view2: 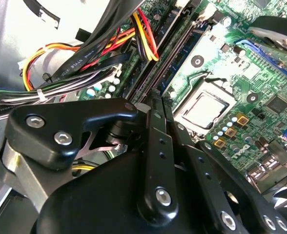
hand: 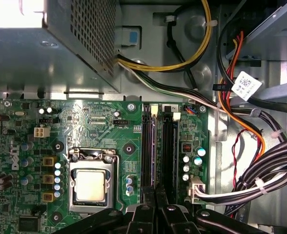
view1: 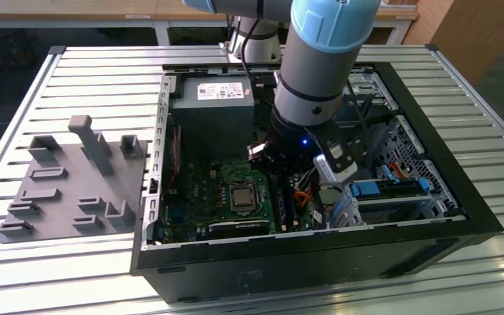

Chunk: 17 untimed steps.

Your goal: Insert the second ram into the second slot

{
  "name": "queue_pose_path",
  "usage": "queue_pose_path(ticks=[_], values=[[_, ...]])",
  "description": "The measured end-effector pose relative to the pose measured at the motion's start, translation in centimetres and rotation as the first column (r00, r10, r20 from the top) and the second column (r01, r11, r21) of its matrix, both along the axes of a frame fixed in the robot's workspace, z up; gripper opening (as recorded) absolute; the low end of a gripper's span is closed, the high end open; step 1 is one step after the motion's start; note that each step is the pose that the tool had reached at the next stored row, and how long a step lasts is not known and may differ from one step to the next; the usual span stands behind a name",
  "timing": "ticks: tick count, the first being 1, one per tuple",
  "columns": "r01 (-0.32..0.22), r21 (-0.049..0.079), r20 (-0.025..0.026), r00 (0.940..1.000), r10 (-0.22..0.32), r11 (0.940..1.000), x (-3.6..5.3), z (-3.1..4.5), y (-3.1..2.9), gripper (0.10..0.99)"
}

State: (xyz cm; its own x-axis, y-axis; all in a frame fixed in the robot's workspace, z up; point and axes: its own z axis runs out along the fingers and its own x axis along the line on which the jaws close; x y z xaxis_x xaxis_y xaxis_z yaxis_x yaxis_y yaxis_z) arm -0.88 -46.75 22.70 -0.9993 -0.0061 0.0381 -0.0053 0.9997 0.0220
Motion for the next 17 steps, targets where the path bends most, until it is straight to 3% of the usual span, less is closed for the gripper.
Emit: queue_pose_path(ticks=[5,17], values=[[0.000,0.000,0.0000,1.0000,0.000,1.0000,-0.02,0.03,0.00,0.129],[0.000,-0.001,-0.0064,1.0000,0.000,1.0000,-0.04,-0.04,-0.13,0.129]])
